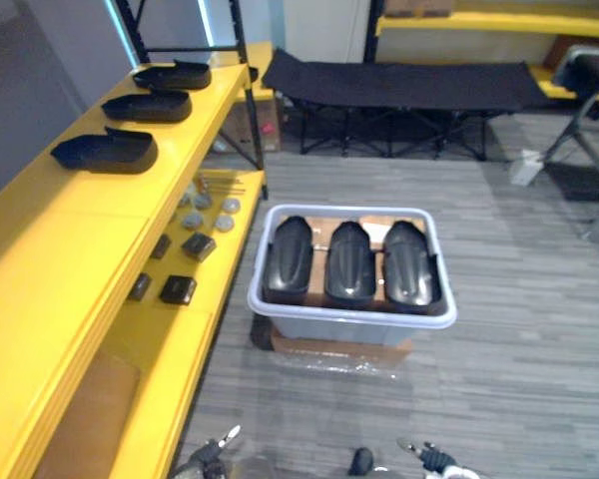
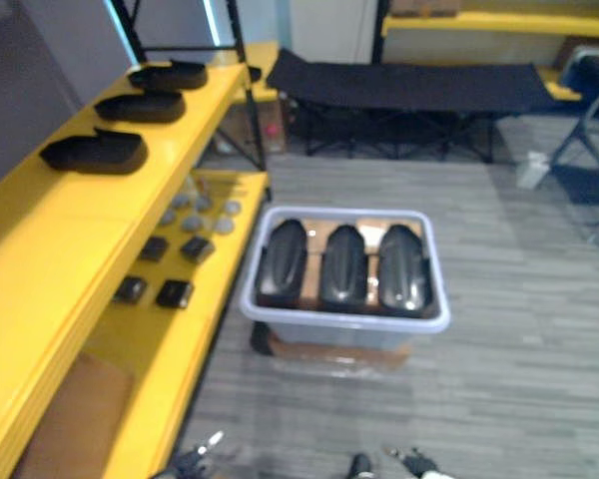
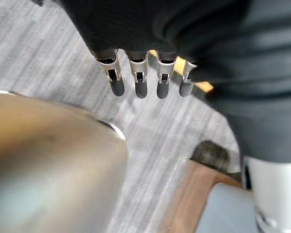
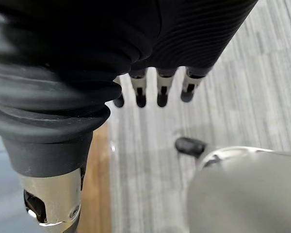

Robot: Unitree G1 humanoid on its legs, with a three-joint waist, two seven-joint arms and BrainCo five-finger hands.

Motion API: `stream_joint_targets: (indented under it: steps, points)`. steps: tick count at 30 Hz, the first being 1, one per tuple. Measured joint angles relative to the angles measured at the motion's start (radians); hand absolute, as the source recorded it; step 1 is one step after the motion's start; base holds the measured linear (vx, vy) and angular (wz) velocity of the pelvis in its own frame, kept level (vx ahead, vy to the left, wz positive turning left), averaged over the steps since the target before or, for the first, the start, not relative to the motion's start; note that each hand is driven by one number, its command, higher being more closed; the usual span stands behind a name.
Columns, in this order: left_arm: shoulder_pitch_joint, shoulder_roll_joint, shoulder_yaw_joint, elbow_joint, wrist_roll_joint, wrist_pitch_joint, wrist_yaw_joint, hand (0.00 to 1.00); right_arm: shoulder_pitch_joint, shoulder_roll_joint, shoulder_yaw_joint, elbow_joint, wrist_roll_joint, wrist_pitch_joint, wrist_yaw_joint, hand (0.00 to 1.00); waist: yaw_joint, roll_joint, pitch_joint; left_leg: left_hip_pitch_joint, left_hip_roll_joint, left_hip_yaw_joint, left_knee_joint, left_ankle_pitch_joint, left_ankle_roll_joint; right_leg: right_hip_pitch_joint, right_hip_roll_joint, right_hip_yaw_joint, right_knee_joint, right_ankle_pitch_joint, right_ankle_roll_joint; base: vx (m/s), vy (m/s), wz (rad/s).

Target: Walk over and take plastic housings, then place them on the shelf

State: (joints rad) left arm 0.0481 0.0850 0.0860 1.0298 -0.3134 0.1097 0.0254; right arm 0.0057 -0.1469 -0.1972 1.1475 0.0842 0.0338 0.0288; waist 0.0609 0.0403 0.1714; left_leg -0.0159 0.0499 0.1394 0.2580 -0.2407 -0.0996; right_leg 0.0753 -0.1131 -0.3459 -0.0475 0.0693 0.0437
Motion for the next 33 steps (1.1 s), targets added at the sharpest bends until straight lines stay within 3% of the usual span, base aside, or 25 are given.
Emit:
stream_joint_targets:
  steps: [1,4,6,9,12,13,14,15,16,20,22,23,25,28,30,33]
  points:
    - [0.002,-0.006,0.004,-0.002,0.000,-0.002,0.000,0.00,0.000,-0.001,0.000,0.001,0.000,0.002,-0.006,0.00,0.012,0.005,0.001,0.014,-0.001,0.009,-0.008,0.022,0.048,0.004,0.005,0.018,-0.002,0.001,0.010,-0.04,0.228,-0.37]
    - [0.003,0.009,0.010,-0.012,0.010,0.001,-0.002,0.00,-0.004,0.031,0.011,-0.001,0.000,0.013,-0.009,0.00,0.016,-0.022,0.001,0.048,-0.031,0.035,-0.024,0.000,0.075,0.028,-0.014,0.051,-0.013,0.001,0.031,0.10,0.195,-0.22]
    - [0.007,0.024,0.009,-0.012,0.015,0.002,0.004,0.00,0.007,0.031,0.009,-0.002,0.002,0.015,-0.008,0.00,0.008,-0.039,-0.003,0.060,-0.043,0.036,-0.022,-0.031,0.102,0.013,-0.032,0.055,0.044,-0.040,0.041,0.18,0.144,-0.04]
    - [0.009,0.039,0.007,-0.003,0.013,0.005,0.030,0.00,0.011,0.030,0.002,-0.015,-0.009,0.009,-0.006,0.00,0.006,-0.046,0.006,0.107,-0.036,0.044,-0.023,-0.041,0.102,-0.048,-0.055,0.075,0.257,-0.115,0.053,0.22,0.099,-0.05]
    - [0.015,0.055,0.010,0.012,0.016,0.006,0.043,0.00,0.011,0.044,0.004,-0.022,-0.021,0.000,-0.008,0.00,0.011,-0.065,0.007,0.130,-0.027,0.034,0.088,-0.045,0.096,-0.036,-0.079,0.032,0.367,-0.109,0.027,0.11,0.067,0.00]
    - [0.015,0.082,0.012,0.011,0.020,-0.003,0.044,0.00,0.000,0.069,0.008,-0.018,-0.022,-0.006,-0.010,0.00,0.016,-0.113,0.024,0.060,-0.065,0.011,0.138,-0.072,0.111,-0.017,-0.142,0.019,0.353,-0.107,0.022,-0.63,-0.159,0.07]
    - [0.015,0.068,0.008,0.004,0.019,-0.007,0.047,0.00,-0.017,0.047,0.005,-0.019,-0.025,-0.013,-0.011,0.00,0.006,-0.100,0.019,0.090,-0.053,0.011,-0.114,0.096,0.131,-0.014,-0.138,-0.020,0.342,-0.110,0.031,-0.74,-0.180,-0.09]
    - [0.017,0.065,0.011,0.008,0.019,-0.006,0.049,0.00,-0.029,0.048,0.011,-0.018,-0.031,-0.015,-0.012,0.00,0.011,-0.100,0.021,0.106,-0.063,0.020,-0.119,0.099,0.123,-0.014,-0.147,-0.030,0.328,-0.114,0.043,-0.46,-0.065,-0.33]
    - [0.038,0.065,0.009,0.011,0.018,-0.006,0.054,0.00,-0.044,0.054,0.032,-0.027,-0.050,-0.021,-0.009,0.00,0.015,-0.080,0.017,0.104,-0.062,0.037,-0.119,0.101,0.121,-0.013,-0.138,-0.056,0.262,-0.108,0.048,0.00,0.111,-0.38]
    - [0.042,0.062,0.008,0.013,0.016,-0.004,0.061,0.00,-0.071,0.055,0.032,-0.027,-0.096,-0.021,-0.006,0.00,0.016,-0.077,0.019,0.140,-0.054,0.032,-0.127,0.089,0.102,-0.007,-0.131,-0.071,0.174,-0.026,0.055,0.14,0.039,-0.05]
    - [0.043,0.070,0.009,0.013,0.020,-0.002,0.059,0.00,-0.068,0.063,0.032,-0.027,-0.105,-0.020,-0.005,0.00,0.019,-0.075,0.019,0.159,-0.039,0.028,-0.126,0.077,0.083,-0.014,-0.130,-0.068,0.175,0.043,0.048,0.11,-0.124,0.07]
    - [0.046,0.076,0.010,0.013,0.034,0.001,0.058,0.00,-0.065,0.067,0.032,-0.027,-0.110,-0.020,-0.003,0.00,0.016,-0.089,0.003,0.160,-0.024,0.014,-0.126,0.069,0.070,-0.021,-0.123,-0.062,0.190,0.055,0.053,0.12,-0.230,0.19]
    - [0.046,0.069,0.010,0.013,0.056,0.001,0.050,0.00,-0.066,0.058,0.032,-0.027,-0.124,-0.021,-0.003,0.00,0.015,-0.068,-0.007,0.154,0.021,-0.002,-0.134,0.063,0.059,-0.022,-0.078,-0.052,0.195,0.055,0.053,0.10,-0.240,0.20]
    - [0.045,0.057,0.009,0.020,0.058,0.002,0.039,0.00,-0.048,0.053,0.037,-0.027,-0.136,-0.026,-0.002,0.00,0.006,-0.060,-0.015,0.153,0.049,-0.068,-0.162,0.076,0.032,0.002,-0.044,-0.009,0.196,0.004,0.070,0.07,-0.193,0.52]
    - [0.050,0.053,0.007,0.020,0.053,0.002,0.046,0.00,-0.017,0.054,0.077,-0.022,-0.136,-0.025,0.009,0.00,0.006,-0.072,-0.022,0.151,0.047,-0.114,-0.161,0.082,0.014,0.040,-0.046,-0.025,0.200,-0.087,0.082,0.04,-0.232,0.64]
    - [0.052,0.051,0.003,0.019,0.004,-0.002,0.043,0.00,-0.021,0.053,0.116,-0.022,-0.125,-0.024,0.017,0.00,-0.002,-0.075,-0.027,0.097,0.052,-0.163,-0.139,0.092,-0.019,0.034,-0.046,-0.075,0.229,-0.185,0.071,-0.13,-0.263,0.55]
